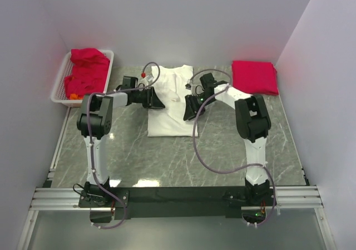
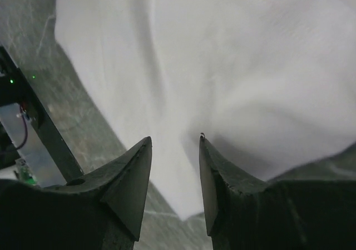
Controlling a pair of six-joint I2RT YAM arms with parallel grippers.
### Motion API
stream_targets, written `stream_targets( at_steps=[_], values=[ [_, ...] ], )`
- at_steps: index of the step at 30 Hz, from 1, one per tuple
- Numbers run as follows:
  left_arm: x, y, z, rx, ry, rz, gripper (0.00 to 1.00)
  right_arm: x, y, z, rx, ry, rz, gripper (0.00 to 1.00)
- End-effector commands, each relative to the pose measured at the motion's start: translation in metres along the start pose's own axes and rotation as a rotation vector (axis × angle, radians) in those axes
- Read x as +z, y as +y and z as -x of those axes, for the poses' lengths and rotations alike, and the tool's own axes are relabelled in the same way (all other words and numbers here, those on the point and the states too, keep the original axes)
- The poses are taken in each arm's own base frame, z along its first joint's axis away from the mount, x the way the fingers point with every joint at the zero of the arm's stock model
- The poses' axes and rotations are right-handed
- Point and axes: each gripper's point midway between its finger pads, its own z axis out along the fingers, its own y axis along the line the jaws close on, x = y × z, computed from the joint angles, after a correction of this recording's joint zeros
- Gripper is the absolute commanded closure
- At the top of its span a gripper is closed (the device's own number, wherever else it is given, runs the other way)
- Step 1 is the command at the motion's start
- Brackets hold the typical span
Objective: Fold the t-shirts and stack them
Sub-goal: Fold the tshirt
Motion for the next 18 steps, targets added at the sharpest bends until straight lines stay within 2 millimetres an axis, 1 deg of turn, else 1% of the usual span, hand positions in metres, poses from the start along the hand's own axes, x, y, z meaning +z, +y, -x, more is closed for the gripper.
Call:
stream_targets(
  at_steps=[1, 2, 3, 4, 5, 6, 7, 8, 9, 10, 11, 12, 13, 14, 15, 16, 17, 18],
  values=[
    [-0.056, -0.086, 0.033, 0.379, -0.069, -0.087, 0.6, -0.046, 0.038, 0.01, -0.235, -0.067, -0.038, 0.53],
    [-0.067, -0.089, 0.019, 0.372, -0.046, -0.097, 0.59, -0.053, 0.044, 0.006, -0.314, -0.063, -0.067, 0.52],
    [-0.081, -0.086, 0.017, 0.463, -0.054, -0.078, 0.57, -0.053, 0.037, -0.005, -0.341, -0.032, -0.12, 0.52],
    [-0.095, -0.098, 0.016, 0.53, -0.058, -0.07, 0.56, -0.055, 0.032, -0.014, -0.406, -0.002, -0.155, 0.52],
    [-0.104, -0.091, -0.008, 0.495, 0.006, -0.039, 0.56, -0.059, 0.041, -0.018, -0.47, 0.003, -0.182, 0.51],
    [-0.109, -0.086, -0.017, 0.654, 0.033, -0.023, 0.56, -0.056, 0.035, -0.034, -0.493, 0.042, -0.209, 0.5],
    [-0.118, -0.092, -0.024, 0.742, 0.044, -0.006, 0.55, -0.06, 0.024, -0.035, -0.569, 0.058, -0.284, 0.5],
    [-0.121, -0.077, -0.049, 0.759, 0.093, 0.031, 0.55, -0.064, 0.028, -0.037, -0.627, 0.057, -0.314, 0.5],
    [-0.125, -0.071, -0.056, 0.868, 0.103, 0.05, 0.55, -0.058, 0.025, -0.053, -0.668, 0.1, -0.339, 0.5],
    [-0.134, -0.079, -0.059, 0.966, 0.088, 0.066, 0.54, -0.06, 0.018, -0.049, -0.751, 0.105, -0.406, 0.5],
    [-0.134, -0.068, -0.085, 0.991, 0.117, 0.061, 0.54, -0.065, 0.02, -0.048, -0.804, 0.094, -0.445, 0.49],
    [-0.136, -0.063, -0.081, 1.138, 0.1, 0.09, 0.53, -0.059, 0.018, -0.06, -0.851, 0.124, -0.459, 0.47],
    [-0.141, -0.069, -0.081, 1.223, 0.071, 0.114, 0.52, -0.059, 0.018, -0.052, -0.932, 0.099, -0.489, 0.46],
    [-0.138, -0.058, -0.105, 1.235, 0.093, 0.111, 0.5, -0.066, 0.017, -0.049, -0.976, 0.087, -0.539, 0.44],
    [-0.138, -0.056, -0.106, 1.333, 0.095, 0.123, 0.46, -0.06, 0.016, -0.052, -1.025, 0.084, -0.548, 0.44],
    [-0.138, -0.058, -0.102, 1.417, 0.075, 0.149, 0.46, -0.061, 0.015, -0.051, -1.081, 0.091, -0.561, 0.43],
    [-0.13, -0.055, -0.118, 1.446, 0.098, 0.136, 0.46, -0.061, 0.014, -0.051, -1.107, 0.09, -0.572, 0.43],
    [-0.127, -0.055, -0.12, 1.491, 0.099, 0.142, 0.46, -0.059, 0.011, -0.054, -1.126, 0.099, -0.573, 0.43]
  ],
)
